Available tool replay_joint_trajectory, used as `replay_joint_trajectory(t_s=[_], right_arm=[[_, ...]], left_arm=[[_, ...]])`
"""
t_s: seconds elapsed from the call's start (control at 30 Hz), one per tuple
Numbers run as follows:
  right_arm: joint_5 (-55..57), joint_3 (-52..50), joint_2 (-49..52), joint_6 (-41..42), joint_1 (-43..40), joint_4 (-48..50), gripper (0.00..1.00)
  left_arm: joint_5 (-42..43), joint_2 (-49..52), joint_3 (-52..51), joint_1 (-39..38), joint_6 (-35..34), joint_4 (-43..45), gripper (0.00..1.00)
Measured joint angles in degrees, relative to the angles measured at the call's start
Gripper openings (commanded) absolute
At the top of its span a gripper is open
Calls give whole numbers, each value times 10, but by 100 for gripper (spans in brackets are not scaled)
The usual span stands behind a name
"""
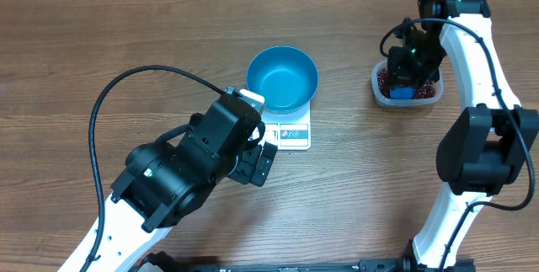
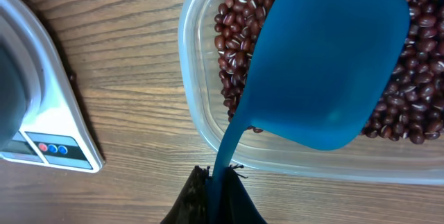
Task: Scoop item into bowl and weigh 150g on scale
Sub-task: 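Tilt and drag the scoop through the beans to fill it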
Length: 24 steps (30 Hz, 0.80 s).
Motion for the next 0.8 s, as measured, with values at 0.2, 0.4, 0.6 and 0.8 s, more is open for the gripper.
replay_joint_trajectory(t_s=[0.2,0.4,0.6,0.8], right_arm=[[-28,0,-2,-21,-19,-2,4],[-59,0,-2,-43,-36,-4,4],[-108,0,-2,-70,-70,-10,4],[-152,0,-2,-103,-100,-15,4]], left_arm=[[0,0,0,0,0,0,100],[0,0,0,0,0,0,100],[0,0,0,0,0,0,100],[0,0,0,0,0,0,99]])
